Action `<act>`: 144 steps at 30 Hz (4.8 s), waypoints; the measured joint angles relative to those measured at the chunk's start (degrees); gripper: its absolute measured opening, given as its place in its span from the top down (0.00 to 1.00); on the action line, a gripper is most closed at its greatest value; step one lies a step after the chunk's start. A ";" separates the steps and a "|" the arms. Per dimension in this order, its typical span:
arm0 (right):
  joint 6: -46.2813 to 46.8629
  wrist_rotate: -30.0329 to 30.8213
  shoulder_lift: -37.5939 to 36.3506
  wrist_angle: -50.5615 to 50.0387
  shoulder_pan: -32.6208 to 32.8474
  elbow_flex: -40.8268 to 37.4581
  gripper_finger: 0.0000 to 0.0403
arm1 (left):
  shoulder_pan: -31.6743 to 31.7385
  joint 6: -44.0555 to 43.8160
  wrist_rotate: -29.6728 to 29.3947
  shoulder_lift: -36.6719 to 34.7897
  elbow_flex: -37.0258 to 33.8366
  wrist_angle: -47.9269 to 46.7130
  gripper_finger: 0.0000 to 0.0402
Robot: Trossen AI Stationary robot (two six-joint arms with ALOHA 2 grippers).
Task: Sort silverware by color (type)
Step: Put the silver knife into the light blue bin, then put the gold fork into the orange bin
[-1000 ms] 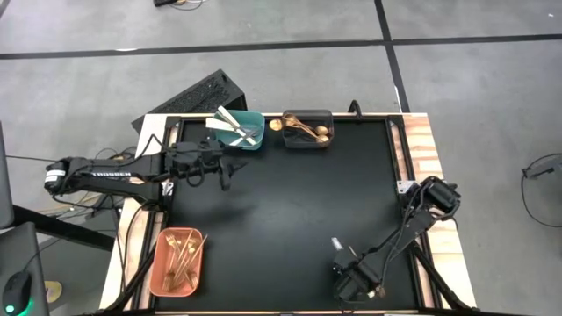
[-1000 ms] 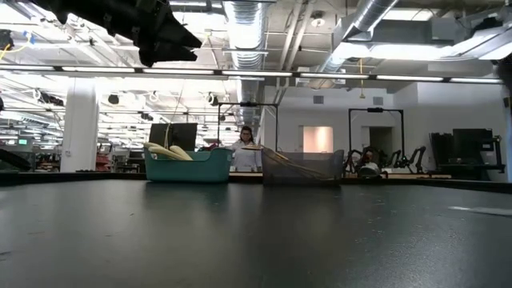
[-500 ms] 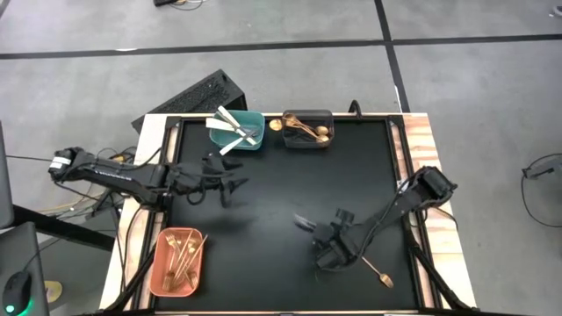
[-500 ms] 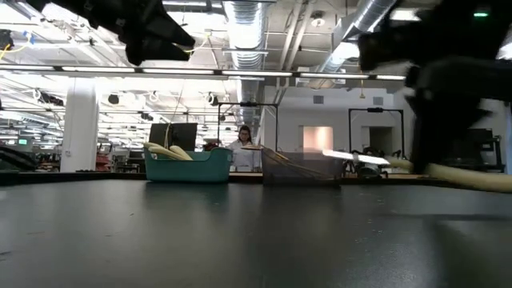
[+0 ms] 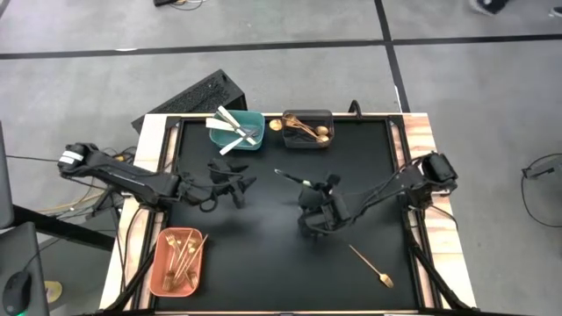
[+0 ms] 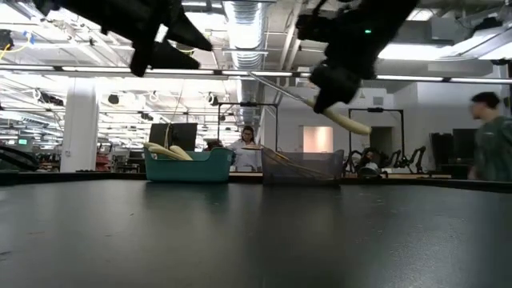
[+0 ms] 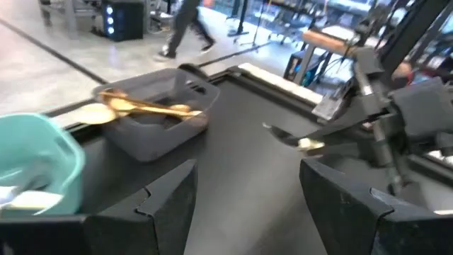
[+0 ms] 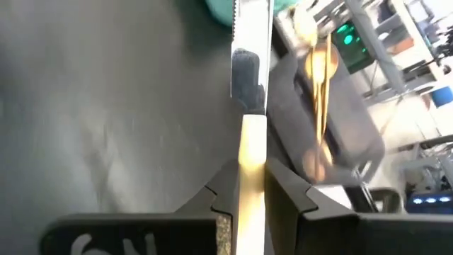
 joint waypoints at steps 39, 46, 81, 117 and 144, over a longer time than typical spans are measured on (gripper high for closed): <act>-18.36 9.25 0.02 19.29 -2.73 0.94 0.61 | 13.86 21.02 10.24 5.39 0.02 10.98 1.00; -5.55 7.40 -0.02 11.91 0.14 4.51 0.39 | 23.79 23.20 9.01 -5.07 -2.72 7.17 1.00; 38.42 -30.76 -6.18 -26.04 5.30 4.46 0.40 | 56.24 11.76 27.77 -15.55 -17.35 1.53 0.56; 55.63 -66.42 -1.44 -8.93 30.43 -8.54 0.60 | 33.88 27.63 37.66 -36.65 -17.33 -0.08 0.57; 29.77 -39.08 -1.35 -10.79 20.96 -5.03 0.95 | 21.32 24.50 41.57 -19.08 -17.31 2.31 0.57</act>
